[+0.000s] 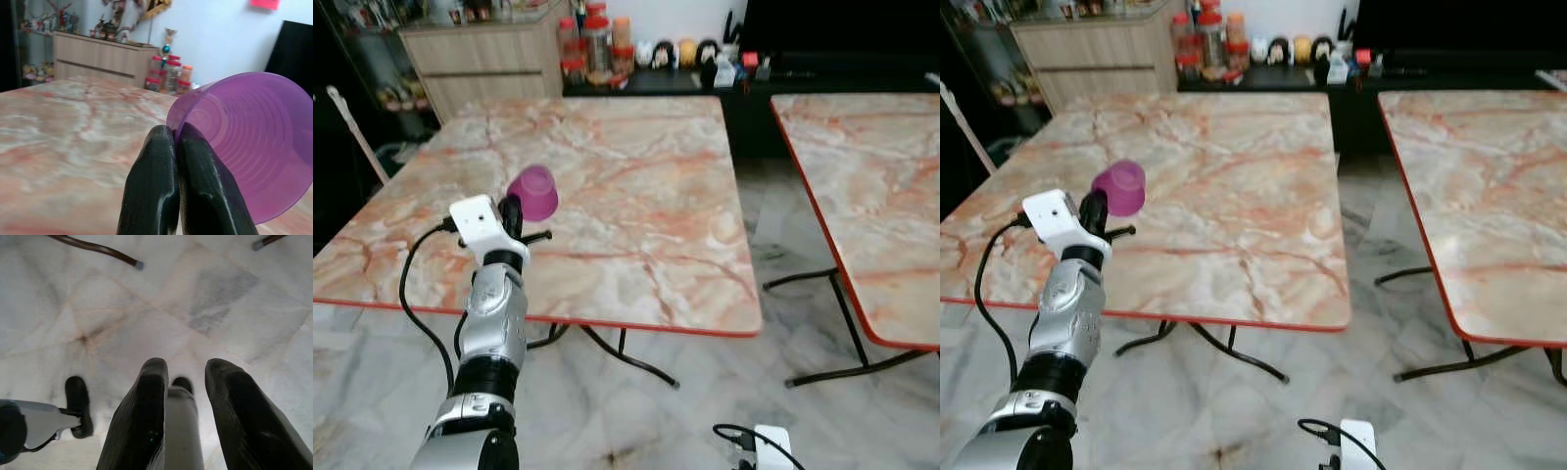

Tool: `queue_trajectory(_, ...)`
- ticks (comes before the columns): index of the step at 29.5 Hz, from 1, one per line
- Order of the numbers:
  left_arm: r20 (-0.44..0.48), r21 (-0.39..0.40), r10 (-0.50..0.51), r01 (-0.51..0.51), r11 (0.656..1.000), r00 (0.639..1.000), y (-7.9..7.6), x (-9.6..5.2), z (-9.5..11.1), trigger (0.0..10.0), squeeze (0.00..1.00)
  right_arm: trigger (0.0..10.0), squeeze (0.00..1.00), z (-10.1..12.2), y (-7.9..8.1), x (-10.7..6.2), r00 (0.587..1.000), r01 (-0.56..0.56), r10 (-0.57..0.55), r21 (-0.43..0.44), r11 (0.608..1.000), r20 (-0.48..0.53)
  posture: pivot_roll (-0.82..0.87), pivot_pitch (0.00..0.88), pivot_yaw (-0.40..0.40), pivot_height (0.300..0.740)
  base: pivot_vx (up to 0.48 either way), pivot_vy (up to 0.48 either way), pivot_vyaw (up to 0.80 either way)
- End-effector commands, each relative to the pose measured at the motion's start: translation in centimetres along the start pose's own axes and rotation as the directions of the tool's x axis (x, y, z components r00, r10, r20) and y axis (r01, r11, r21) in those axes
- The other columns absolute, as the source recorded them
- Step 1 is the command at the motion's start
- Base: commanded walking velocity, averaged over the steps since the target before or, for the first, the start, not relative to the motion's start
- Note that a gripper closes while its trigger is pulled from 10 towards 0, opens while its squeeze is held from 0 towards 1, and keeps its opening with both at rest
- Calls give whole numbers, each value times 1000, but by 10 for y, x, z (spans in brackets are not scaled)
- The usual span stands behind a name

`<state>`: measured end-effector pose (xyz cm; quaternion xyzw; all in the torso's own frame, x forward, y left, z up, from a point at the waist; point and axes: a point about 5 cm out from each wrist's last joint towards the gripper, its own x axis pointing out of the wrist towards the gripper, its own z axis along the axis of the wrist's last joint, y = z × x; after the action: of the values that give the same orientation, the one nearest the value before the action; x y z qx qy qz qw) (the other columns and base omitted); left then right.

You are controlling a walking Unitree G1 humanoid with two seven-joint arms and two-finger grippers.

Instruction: Setting the table

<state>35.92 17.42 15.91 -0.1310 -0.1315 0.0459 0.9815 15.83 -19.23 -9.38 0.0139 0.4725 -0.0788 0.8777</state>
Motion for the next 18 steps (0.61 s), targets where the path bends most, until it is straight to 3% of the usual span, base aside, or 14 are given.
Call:
queue_trajectory(1,6,-4,-16,16,1000,1000,-5,2,2,10000,0,10000,0,-3,-3,-1,1000,11,-11,9,1000,-6,0,0,82,740,0,-480,0)
queue_trajectory(18,-11,0,-34,34,999,999,-8,1,-1,10000,0,10000,0,-3,-4,-1,1000,16,-16,10,1000,-3,-13,0,90,740,0,-480,0)
